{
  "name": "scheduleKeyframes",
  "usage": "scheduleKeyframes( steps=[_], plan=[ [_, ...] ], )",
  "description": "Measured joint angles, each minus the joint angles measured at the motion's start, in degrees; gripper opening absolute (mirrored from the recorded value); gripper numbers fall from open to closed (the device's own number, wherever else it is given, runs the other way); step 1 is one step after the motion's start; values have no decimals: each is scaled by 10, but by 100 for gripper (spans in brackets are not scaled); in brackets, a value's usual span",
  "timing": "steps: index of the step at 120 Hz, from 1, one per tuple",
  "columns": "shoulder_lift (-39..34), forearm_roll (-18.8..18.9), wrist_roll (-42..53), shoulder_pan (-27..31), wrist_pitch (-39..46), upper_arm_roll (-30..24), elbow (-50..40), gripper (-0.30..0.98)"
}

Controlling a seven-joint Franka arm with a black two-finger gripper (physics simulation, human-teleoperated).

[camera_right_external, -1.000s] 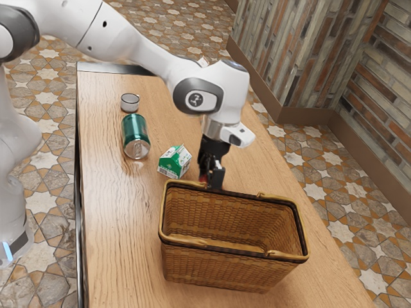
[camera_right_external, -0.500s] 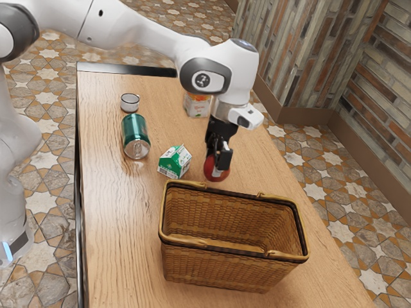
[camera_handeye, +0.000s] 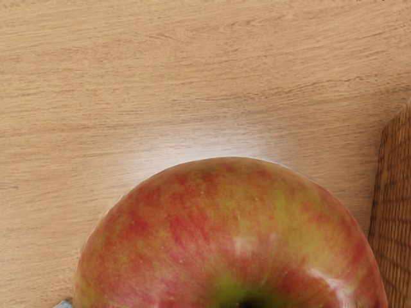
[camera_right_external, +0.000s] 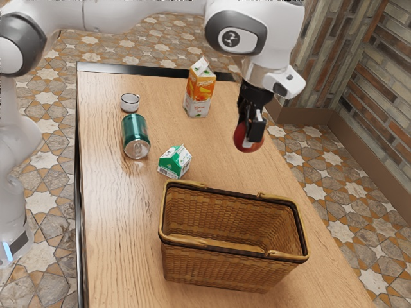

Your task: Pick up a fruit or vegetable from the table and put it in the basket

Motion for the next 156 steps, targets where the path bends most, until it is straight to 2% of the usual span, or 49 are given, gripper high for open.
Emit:
scheduleKeyframes(
  steps=[16, 28, 100, 156],
  plan=[
    [36, 1, -5, -21, -17, -13, 50, 27],
    [54, -3, -8, -7, -22, -19, 69, 28],
    [94, -35, -19, 0, 12, -128, 72, 28],
    [137, -44, -23, 2, 53, -153, 104, 29]
  ],
)
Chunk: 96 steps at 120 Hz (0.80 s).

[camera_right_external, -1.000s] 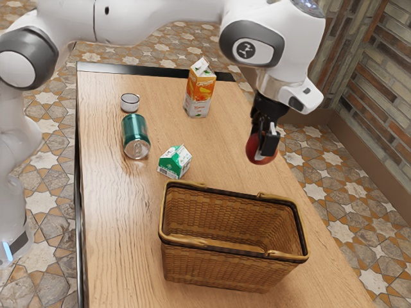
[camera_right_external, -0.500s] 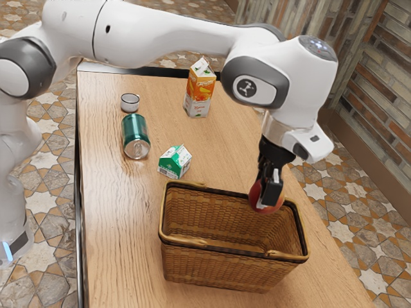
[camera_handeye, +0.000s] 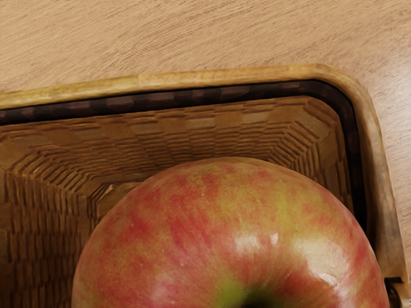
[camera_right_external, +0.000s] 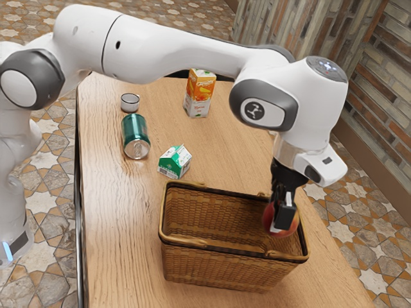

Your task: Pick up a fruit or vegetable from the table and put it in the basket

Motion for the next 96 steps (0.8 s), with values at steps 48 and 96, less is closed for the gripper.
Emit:
scheduleKeyframes(
  steps=[48, 96],
  plan=[
    [-70, 2, -2, 6, 6, 1, -78, 29],
    [-101, -6, -2, 24, 13, 2, -138, 47]
  ],
)
